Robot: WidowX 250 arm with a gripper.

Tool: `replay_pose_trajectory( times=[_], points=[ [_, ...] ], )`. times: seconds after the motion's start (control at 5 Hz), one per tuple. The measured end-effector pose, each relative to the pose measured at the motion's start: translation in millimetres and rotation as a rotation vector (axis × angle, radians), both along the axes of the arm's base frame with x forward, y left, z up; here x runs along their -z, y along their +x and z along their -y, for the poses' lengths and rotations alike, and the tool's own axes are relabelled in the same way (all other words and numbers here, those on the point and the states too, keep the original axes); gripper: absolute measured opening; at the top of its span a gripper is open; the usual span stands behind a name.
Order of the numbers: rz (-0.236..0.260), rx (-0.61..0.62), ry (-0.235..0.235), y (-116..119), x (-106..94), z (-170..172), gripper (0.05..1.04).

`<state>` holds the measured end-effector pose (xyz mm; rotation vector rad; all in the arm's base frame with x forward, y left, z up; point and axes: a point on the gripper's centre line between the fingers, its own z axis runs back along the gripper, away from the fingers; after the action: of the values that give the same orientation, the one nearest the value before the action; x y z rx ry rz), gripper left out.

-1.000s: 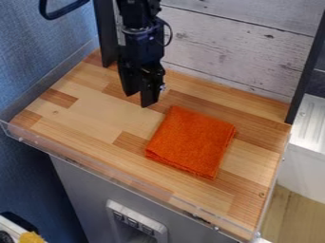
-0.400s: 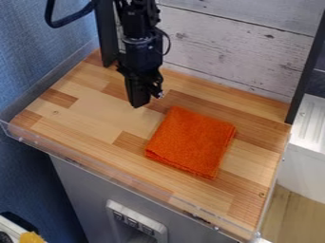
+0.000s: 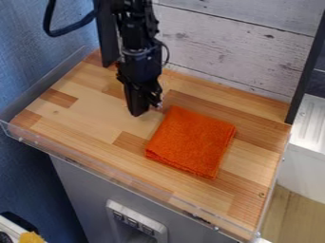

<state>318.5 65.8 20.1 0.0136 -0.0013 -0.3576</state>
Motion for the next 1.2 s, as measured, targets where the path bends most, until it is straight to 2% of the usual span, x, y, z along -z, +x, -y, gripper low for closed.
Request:
replay_pose_trajectory(
  times=[0.2,0.8,1.2],
  points=[
    [0.001,-0.009,0.001,0,9.2,-5,0.059],
    [0.008,-0.167,-0.006,-9,13.8,11,0.058],
    [-0.039,-0.262,-0.006,-26,12.6,38,0.058]
  ],
)
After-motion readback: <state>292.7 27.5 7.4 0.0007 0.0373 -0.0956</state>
